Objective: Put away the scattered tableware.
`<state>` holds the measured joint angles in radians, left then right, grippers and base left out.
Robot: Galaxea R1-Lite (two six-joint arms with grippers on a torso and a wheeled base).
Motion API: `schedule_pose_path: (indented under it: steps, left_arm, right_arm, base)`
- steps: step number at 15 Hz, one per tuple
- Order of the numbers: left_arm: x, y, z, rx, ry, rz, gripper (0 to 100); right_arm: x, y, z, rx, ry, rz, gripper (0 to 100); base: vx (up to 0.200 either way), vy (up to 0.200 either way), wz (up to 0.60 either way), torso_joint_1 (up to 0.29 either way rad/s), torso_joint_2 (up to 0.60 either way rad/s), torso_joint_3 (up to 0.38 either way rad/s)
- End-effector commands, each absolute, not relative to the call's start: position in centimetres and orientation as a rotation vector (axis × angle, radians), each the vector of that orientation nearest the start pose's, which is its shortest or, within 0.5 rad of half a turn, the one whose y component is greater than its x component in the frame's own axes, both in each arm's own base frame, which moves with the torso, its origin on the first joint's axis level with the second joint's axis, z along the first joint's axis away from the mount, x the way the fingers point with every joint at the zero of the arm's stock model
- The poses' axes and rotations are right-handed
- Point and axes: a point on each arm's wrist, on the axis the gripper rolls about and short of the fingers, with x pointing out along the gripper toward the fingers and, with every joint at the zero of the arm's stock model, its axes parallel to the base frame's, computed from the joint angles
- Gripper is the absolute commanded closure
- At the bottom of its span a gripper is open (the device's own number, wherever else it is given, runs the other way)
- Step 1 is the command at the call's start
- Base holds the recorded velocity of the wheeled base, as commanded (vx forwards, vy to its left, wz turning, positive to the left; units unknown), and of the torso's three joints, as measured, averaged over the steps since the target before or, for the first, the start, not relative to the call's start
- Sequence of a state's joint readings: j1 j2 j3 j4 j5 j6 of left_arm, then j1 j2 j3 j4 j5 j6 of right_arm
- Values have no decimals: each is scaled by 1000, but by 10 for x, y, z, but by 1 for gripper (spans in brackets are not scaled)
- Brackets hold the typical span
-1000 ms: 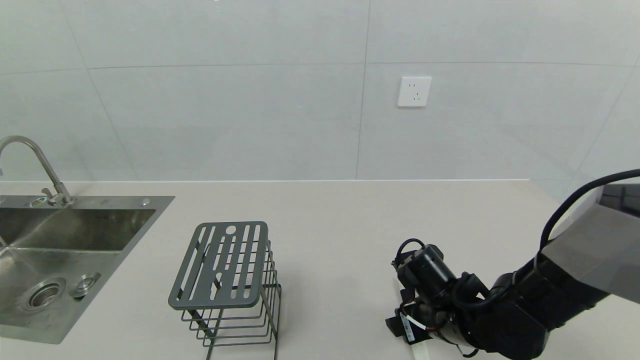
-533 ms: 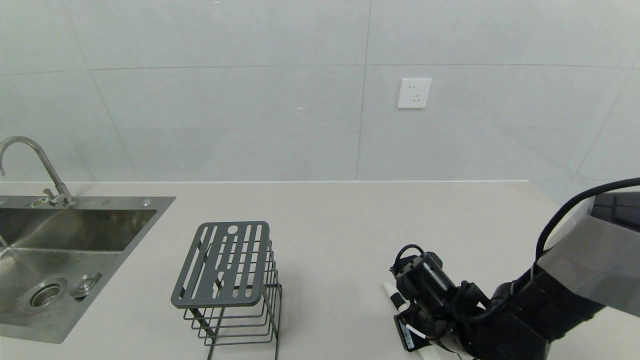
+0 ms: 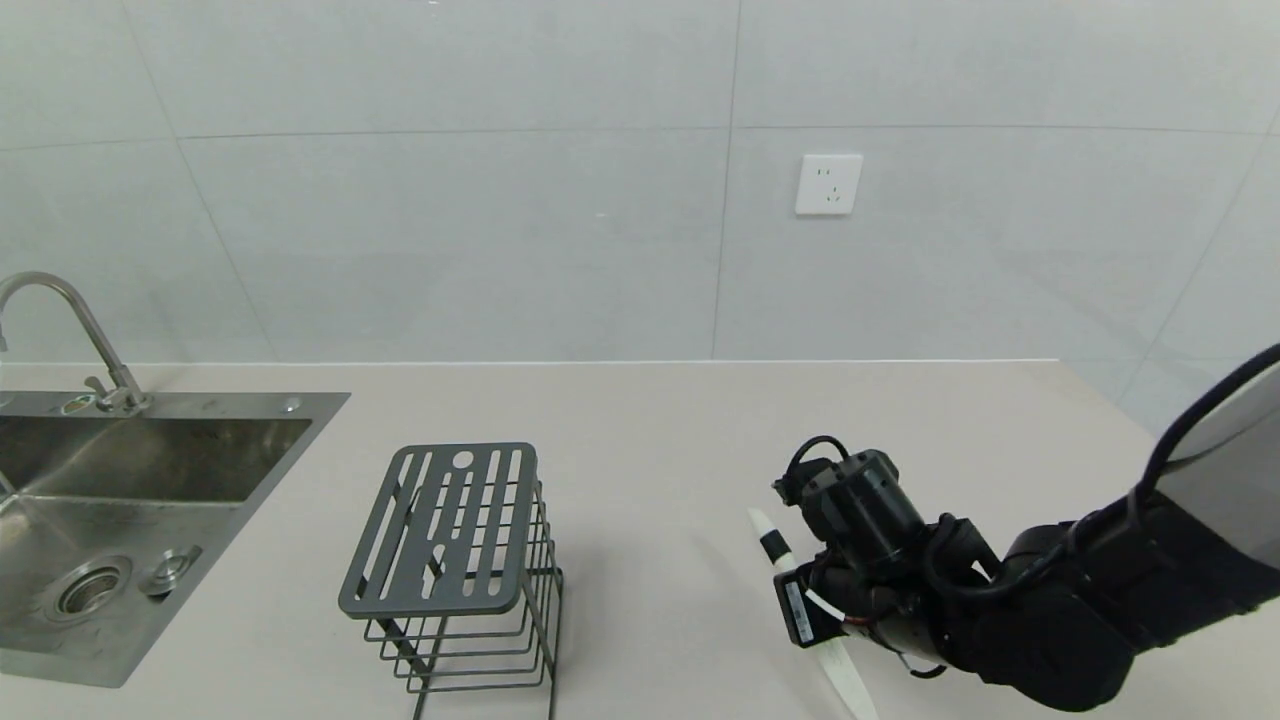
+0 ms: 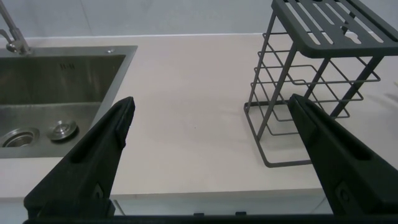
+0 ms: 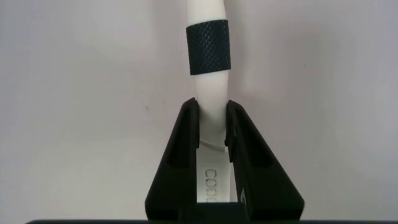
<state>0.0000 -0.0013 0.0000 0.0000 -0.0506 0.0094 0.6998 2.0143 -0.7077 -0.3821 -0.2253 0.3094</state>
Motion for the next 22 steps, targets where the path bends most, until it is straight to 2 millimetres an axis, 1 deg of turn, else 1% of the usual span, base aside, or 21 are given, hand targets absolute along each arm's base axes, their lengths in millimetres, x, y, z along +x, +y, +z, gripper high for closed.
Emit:
schedule_pose_path:
  steps: [1,5,7,9,10,13,17,19,21,22]
  left_arm:
    - [-23,-1,75,9,0,-51,0]
    - [-23,-1,75,6,0,-52,0]
    - [-23,-1,76,2,-2,-52,0]
    - [-23,-1,76,0,-2,-54,0]
    - [-23,-1,76,0,-3,-52,0]
    - [-23,-1,76,-1,-1,-52,0]
    - [-23,-1,76,0,-2,-55,0]
    - [-23,-1,76,2,-2,-55,0]
    - [-23,-1,76,3,-2,-58,0]
    - [-23,-2,76,15,-4,-83,0]
  right_arm:
    - [244,190,68,-75,776,351,100]
    - [243,189,92,-38,660,453,100]
    - [241,188,99,-39,607,480,100]
    - [237,185,102,-35,568,524,100]
    - [230,181,101,-46,532,563,100]
    - [217,173,104,-60,442,645,100]
    - [213,170,110,-31,328,682,100]
    - [208,166,118,-33,262,712,100]
    - [204,164,123,-36,241,741,100]
    - [201,163,128,-52,216,783,100]
  base:
    - [0,0,0,0,0,0]
    - [0,0,0,0,0,0]
    - [0,0,0,0,0,0]
    - [0,0,0,0,0,0]
    - [0,0,0,0,0,0]
    - [0,0,0,0,0,0]
    - [0,0,0,0,0,0]
    - [0,0,0,0,0,0]
    - [0,0,0,0,0,0]
    - [0,0,0,0,0,0]
